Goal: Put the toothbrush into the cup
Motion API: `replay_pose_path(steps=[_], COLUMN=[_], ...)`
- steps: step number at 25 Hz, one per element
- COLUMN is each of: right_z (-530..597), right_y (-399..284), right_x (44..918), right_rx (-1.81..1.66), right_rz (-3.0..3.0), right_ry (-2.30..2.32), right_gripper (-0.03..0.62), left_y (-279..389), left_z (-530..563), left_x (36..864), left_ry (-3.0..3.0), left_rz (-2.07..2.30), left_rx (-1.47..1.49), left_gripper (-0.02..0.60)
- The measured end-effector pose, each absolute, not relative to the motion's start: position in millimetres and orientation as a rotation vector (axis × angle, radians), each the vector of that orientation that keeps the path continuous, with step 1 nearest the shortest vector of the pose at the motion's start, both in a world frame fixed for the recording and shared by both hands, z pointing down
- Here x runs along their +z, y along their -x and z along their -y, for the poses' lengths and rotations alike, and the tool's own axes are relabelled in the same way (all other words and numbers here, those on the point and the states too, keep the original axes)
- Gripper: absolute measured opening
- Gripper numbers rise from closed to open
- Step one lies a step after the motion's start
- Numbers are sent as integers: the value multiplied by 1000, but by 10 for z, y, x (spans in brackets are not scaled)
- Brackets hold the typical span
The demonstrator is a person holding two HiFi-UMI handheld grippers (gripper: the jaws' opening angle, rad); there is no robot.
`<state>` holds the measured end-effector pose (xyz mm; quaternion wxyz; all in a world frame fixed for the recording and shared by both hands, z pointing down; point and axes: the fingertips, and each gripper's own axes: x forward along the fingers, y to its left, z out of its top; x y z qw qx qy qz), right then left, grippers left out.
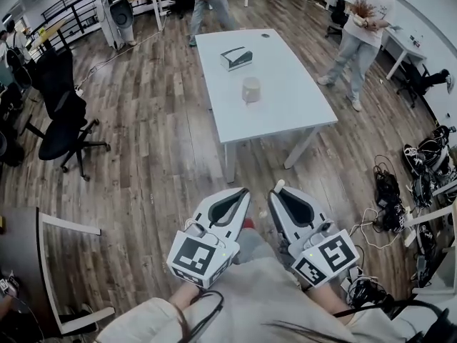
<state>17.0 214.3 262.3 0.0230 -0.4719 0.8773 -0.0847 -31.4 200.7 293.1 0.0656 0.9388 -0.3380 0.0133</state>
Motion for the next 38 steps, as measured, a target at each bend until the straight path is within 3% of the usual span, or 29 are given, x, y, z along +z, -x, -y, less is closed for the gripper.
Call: replay_pose_path(steps=[22, 38], right_z=[-300, 299], right_y=[-635, -835], right_x=[2650, 2786], right_rx=[-283, -341], right_rz=[-2784, -2773], right_ry=[1288, 1307], right_gripper=[51, 51], left_y=[-123, -298], left_z=[-224, 393], left_x=[2932, 3040], left_ry=[-2769, -2757], left_rz=[1189, 1165], left_rx=[43, 73], left_gripper=[8, 8])
